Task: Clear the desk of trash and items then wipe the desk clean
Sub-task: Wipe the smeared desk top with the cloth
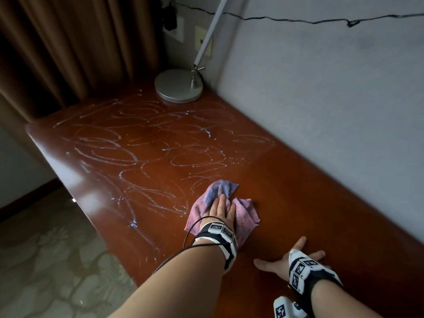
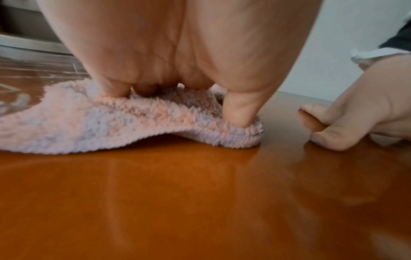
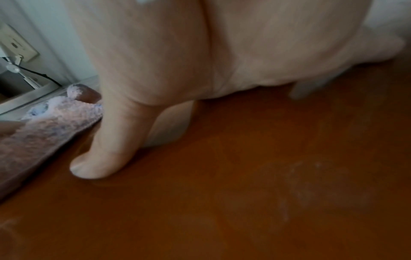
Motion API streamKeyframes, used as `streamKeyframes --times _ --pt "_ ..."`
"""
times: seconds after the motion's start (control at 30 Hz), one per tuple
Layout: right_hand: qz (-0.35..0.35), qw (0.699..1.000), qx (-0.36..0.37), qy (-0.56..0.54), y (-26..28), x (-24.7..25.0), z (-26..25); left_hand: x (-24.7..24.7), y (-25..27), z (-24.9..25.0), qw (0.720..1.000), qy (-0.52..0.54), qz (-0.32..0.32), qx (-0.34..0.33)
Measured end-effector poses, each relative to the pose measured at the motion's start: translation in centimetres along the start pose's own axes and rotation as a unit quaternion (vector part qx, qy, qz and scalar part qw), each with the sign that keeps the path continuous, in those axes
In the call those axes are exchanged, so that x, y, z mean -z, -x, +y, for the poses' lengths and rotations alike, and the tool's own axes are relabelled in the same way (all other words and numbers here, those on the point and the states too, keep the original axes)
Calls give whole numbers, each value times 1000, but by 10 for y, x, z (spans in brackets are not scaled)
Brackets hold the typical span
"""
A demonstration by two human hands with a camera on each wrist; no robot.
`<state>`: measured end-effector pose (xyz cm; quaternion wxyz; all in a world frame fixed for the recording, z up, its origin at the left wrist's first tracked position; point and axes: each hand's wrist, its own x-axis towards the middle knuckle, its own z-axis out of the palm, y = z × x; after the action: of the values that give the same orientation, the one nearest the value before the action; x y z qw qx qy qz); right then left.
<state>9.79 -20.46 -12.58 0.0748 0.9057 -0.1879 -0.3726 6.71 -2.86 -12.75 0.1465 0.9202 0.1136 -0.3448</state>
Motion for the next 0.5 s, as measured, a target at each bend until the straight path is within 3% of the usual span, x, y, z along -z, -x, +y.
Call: streamKeyframes --times 0.23,0.5 --pt "-16 1000 3 6 4 6 3 10 -12 6 1000 -3 24 9" --pt "-10 999 19 -24 -2 0 5 -9 14 -17 999 -19 10 38"
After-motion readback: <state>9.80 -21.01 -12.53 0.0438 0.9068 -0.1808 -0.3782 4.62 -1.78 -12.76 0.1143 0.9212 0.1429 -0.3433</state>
